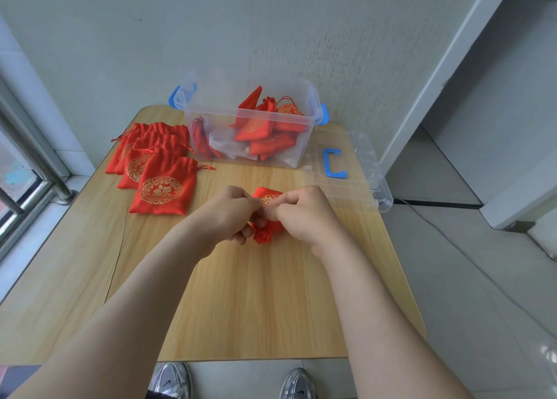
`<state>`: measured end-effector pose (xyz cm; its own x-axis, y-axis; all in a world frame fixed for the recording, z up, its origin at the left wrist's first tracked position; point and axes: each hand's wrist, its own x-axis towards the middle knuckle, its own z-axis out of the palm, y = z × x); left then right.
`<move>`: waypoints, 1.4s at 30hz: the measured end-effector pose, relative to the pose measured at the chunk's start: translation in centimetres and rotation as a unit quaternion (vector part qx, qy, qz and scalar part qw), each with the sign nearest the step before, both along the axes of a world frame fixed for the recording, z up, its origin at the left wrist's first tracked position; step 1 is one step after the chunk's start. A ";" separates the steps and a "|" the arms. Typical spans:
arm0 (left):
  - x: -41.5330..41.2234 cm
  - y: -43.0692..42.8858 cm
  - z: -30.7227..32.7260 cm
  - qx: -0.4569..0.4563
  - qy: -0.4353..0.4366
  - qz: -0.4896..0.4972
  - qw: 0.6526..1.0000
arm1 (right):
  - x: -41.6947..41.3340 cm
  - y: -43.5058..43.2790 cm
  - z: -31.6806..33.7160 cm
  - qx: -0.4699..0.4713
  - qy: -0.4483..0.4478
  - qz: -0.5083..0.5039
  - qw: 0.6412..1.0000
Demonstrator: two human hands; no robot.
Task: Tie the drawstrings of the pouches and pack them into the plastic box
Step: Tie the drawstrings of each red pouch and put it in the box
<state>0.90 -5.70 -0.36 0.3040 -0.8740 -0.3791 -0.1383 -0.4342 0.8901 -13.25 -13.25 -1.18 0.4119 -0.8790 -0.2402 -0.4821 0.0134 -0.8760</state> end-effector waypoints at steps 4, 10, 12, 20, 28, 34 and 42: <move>0.7 0.3 -0.3 -0.013 0.019 -0.009 1.000 | 0.3 -0.1 0.2 0.022 0.013 0.006 1.000; 1.4 0.7 -0.4 -0.008 0.079 -0.016 0.997 | 0.1 0.0 0.8 0.039 0.013 -0.001 0.999; 1.4 0.8 -0.3 -0.013 0.092 -0.018 0.996 | 0.0 0.0 0.8 0.041 0.009 -0.005 0.999; 0.6 0.6 0.1 -0.026 0.028 -0.006 0.999 | -0.1 -0.3 0.5 0.019 0.020 -0.004 1.000; 0.9 0.9 0.1 -0.005 -0.039 -0.018 0.999 | -0.2 -0.6 0.1 -0.019 -0.011 0.023 0.999; 0.5 1.1 0.6 -0.016 -0.131 -0.104 0.986 | 0.0 -0.2 0.4 -0.048 -0.065 0.029 0.996; 0.9 1.1 0.2 -0.009 -0.090 -0.087 0.992 | -0.5 -0.1 0.6 -0.014 -0.120 0.029 0.992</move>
<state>1.79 -4.55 -0.13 0.2091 -0.9251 -0.3169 -0.3671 -0.3746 0.8514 -13.77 -13.37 -0.61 0.5037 -0.8574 -0.1056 -0.2588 -0.0331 -0.9654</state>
